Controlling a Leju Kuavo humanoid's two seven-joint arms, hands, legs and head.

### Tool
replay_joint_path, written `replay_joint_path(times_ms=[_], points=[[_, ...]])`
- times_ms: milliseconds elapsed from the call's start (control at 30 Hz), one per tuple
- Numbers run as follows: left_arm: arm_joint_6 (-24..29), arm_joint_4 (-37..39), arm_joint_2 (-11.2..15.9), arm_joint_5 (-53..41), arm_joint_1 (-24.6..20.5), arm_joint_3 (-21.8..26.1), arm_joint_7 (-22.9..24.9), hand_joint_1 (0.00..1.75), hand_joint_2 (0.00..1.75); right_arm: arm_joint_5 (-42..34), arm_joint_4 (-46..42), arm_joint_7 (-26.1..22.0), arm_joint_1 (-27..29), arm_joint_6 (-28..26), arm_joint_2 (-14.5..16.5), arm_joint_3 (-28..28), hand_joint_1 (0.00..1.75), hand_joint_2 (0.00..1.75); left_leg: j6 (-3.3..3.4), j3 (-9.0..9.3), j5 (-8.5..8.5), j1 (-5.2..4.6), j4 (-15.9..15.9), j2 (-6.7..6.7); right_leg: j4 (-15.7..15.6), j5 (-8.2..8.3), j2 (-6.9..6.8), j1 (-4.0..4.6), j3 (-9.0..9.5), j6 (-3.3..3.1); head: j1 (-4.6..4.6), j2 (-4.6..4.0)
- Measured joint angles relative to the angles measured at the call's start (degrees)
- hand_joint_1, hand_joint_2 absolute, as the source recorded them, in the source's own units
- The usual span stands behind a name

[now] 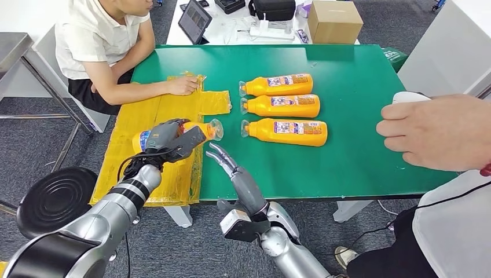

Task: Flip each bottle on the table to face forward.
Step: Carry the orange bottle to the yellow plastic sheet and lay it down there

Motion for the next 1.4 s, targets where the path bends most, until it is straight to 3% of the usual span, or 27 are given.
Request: replay_joint_path(times_ms=[600,800,967,1167,1400], points=[[-7.5,3.2,-0.4,-3.9,-0.8,-0.1,0.8,0.00,1.75,-0.6,1.5,-1.0,-0.4,0.1,0.4,0.7,0.00,0.00,0.00,0.01,0.00,0.00,0.0,0.00,0.0,0.00,0.00,0.00,0.01,0.00,0.00,0.00],[-9.7,3.3,-0.6,-1.9,-0.9,-0.2,-2.3,0.00,1.75,-0.6,2.2,-1.3,-0.8,-0.4,0.4,0.7,0.00,0.00,0.00,0.01,0.00,0.00,0.0,-0.02,0.0,0.00,-0.01,0.00,0.01,0.00,0.00,0.00],[-8.3,2.9,-0.9,-0.3,-0.5,-0.2,-5.2,0.00,1.75,-0.6,2.6,-1.6,-0.9,-0.6,0.3,0.7,0.00,0.00,-0.01,0.01,0.01,0.00,0.0,-0.01,0.0,0.00,-0.01,-0.01,0.00,0.00,0.00,0.00],[-5.7,-1.2,-2.0,9.7,1.5,2.2,-10.3,0.00,1.75,-3.7,-0.1,-1.9,0.2,-0.4,-0.2,1.6,0.00,0.00,-0.01,-0.01,0.00,-0.01,0.0,-0.01,0.0,0.00,-0.01,-0.01,-0.01,0.00,0.00,0.00],[-11.3,-7.1,-2.8,25.8,4.5,8.6,-11.8,0.00,1.75,-7.2,-9.5,-2.0,2.2,2.2,-2.3,5.8,0.00,0.00,-0.01,-0.03,0.00,0.00,0.0,0.00,0.0,0.00,0.00,0.00,-0.05,0.00,0.00,0.00]])
